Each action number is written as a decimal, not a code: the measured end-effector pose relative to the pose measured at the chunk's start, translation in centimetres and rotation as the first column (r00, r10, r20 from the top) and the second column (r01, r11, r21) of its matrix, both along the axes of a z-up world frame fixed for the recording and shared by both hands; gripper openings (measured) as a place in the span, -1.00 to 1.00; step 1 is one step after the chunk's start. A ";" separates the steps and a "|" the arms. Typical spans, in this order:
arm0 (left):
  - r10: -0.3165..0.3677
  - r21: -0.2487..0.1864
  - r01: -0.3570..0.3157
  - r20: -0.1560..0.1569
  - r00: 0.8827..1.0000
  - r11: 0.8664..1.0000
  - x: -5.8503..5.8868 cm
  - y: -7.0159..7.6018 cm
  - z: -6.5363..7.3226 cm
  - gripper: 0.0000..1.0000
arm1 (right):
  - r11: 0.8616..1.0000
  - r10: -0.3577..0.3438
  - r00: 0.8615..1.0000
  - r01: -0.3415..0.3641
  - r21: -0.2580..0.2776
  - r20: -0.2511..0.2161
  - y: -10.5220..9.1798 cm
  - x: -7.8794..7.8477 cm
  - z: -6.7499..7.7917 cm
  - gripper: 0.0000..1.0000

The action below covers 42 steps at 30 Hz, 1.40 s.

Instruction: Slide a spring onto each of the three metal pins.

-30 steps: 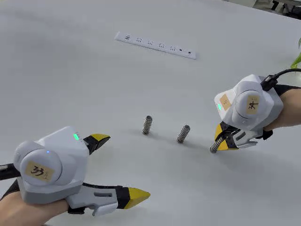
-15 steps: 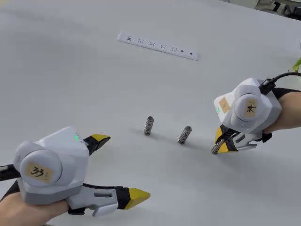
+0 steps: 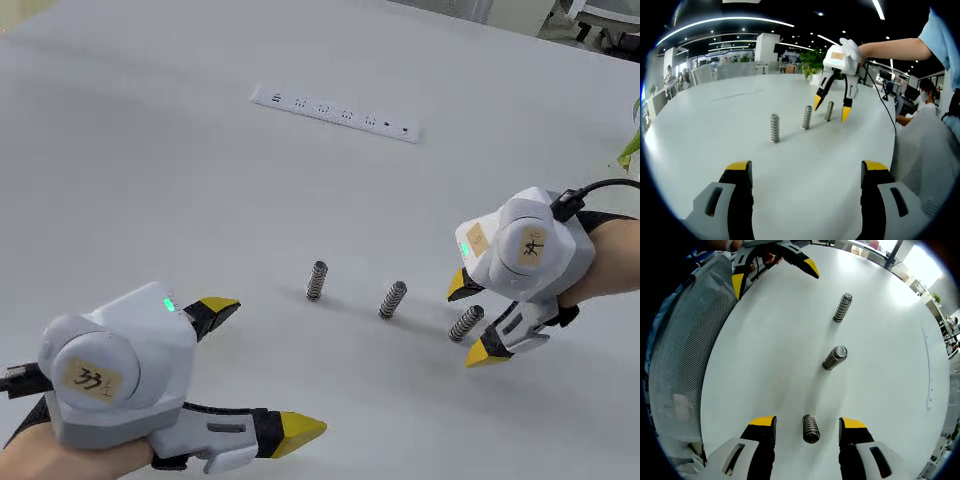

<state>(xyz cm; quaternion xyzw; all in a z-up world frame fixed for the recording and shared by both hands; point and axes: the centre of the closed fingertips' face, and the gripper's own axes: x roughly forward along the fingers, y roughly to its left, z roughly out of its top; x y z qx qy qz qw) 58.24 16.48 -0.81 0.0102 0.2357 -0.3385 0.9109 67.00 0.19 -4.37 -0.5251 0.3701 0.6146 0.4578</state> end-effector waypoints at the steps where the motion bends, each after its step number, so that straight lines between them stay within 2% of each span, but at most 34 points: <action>1: 0.001 0.000 -0.001 0.001 1.000 1.000 0.0 0.0 0.0 0.76 | 1.000 -0.005 1.000 0.005 0.005 0.001 0.0 0.0 0.0 0.12; 4: 0.000 -0.001 0.000 0.004 1.000 1.000 0.1 -0.1 0.2 0.76 | 0.999 -0.025 1.000 0.025 0.021 -0.004 0.1 -0.1 0.0 0.32; 9: 0.001 0.001 -0.001 0.010 1.000 1.000 0.1 0.0 0.4 0.76 | 0.998 -0.047 0.999 0.047 0.033 -0.010 -0.1 -0.7 -0.2 0.48; 16: 0.001 0.007 -0.001 0.012 1.000 1.000 0.0 0.0 0.6 0.76 | 0.989 -0.118 0.993 0.119 0.093 -0.021 -0.2 -1.5 -0.1 0.83; 20: -0.003 0.015 0.002 0.014 1.000 1.000 0.0 0.2 0.5 0.76 | 0.973 -0.176 0.984 0.179 0.147 -0.032 -0.2 -2.0 0.2 0.99; 24: -0.003 0.023 0.002 0.018 1.000 1.000 0.1 0.4 0.6 0.76 | 0.951 -0.233 0.971 0.237 0.200 -0.044 -0.3 -2.2 0.6 0.98; 26: -0.002 0.024 0.002 0.020 1.000 1.000 0.2 0.5 0.8 0.77 | 0.929 -0.277 0.960 0.280 0.241 -0.047 -0.3 -2.3 0.8 0.99; 27: -0.002 0.027 0.002 0.021 1.000 1.000 0.3 0.6 0.8 0.76 | 0.913 -0.302 0.952 0.306 0.269 -0.058 -0.2 -2.4 1.0 0.99; 29: -0.003 0.030 0.002 0.022 1.000 1.000 0.4 0.6 0.9 0.77 | 0.890 -0.335 0.939 0.341 0.303 -0.072 -0.2 -2.6 1.2 0.99; 30: -0.002 0.031 0.001 0.022 1.000 1.000 0.5 0.7 1.0 0.77 | 0.869 -0.364 0.928 0.369 0.328 -0.082 -0.1 -2.6 1.3 0.99; 32: -0.001 0.033 0.000 0.024 1.000 0.999 0.6 0.8 1.0 0.77 | 0.841 -0.392 0.915 0.400 0.364 -0.098 0.0 -2.9 1.6 0.99; 33: -0.003 0.036 0.002 0.025 1.000 0.999 0.6 0.8 1.1 0.77 | 0.820 -0.413 0.904 0.423 0.385 -0.113 0.0 -3.2 1.8 0.99; 35: -0.011 0.043 0.009 0.027 1.000 0.999 0.6 0.8 1.0 0.77 | 0.807 -0.425 0.898 0.435 0.399 -0.117 -0.3 -3.7 2.0 0.99; 37: -0.013 0.045 0.012 0.028 1.000 0.999 0.7 0.9 1.0 0.77 | 0.801 -0.435 0.894 0.440 0.407 -0.110 -0.9 -4.1 2.2 0.99; 40: -0.016 0.049 0.015 0.028 0.999 0.999 0.7 0.9 1.0 0.77 | 0.763 -0.474 0.870 0.482 0.430 -0.133 -1.6 -4.5 2.7 0.99; 42: -0.018 0.052 0.017 0.024 1.000 0.999 0.7 0.9 0.9 0.77 | 0.748 -0.492 0.861 0.494 0.443 -0.128 -2.2 -4.5 2.9 0.99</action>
